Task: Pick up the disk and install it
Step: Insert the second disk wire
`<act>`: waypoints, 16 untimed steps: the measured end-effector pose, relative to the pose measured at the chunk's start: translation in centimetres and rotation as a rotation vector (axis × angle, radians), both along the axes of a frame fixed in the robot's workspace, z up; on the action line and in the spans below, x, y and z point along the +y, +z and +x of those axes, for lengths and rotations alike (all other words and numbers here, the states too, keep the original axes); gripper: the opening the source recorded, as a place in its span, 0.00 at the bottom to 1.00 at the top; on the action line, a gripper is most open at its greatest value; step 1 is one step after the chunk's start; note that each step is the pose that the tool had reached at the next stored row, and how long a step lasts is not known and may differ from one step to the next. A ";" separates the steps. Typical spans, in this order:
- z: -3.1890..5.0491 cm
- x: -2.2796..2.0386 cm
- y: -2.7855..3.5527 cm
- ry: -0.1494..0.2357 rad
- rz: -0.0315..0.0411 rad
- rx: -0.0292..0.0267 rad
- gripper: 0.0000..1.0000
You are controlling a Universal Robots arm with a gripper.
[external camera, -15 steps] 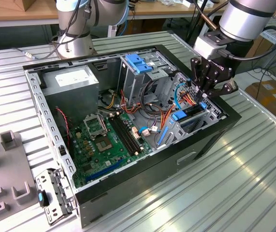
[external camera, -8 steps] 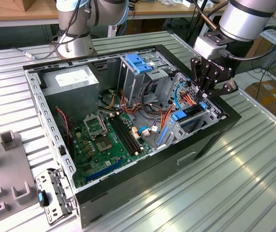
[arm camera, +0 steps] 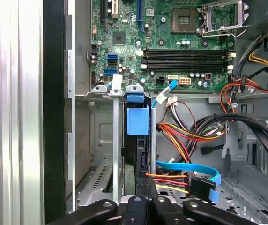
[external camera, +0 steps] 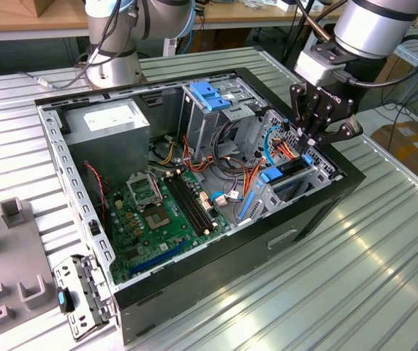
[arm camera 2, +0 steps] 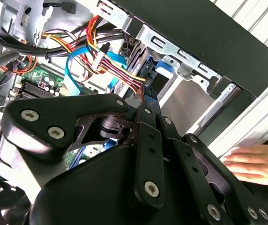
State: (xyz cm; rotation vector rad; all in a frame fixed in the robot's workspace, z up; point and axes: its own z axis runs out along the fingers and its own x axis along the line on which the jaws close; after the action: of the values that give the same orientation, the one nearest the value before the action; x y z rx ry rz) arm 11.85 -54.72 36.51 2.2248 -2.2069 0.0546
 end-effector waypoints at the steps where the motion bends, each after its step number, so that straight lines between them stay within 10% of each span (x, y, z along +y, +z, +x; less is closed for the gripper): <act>1: -0.01 0.00 0.02 0.000 0.0013 0.0001 0.11; 8: -1.48 -0.02 0.15 0.000 0.0203 0.0009 0.11; 16: -1.48 0.75 2.06 -0.003 0.0204 0.0022 0.11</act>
State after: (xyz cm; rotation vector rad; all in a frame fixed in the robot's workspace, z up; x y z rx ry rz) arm 10.37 -53.97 38.58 2.2311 -2.2194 0.0298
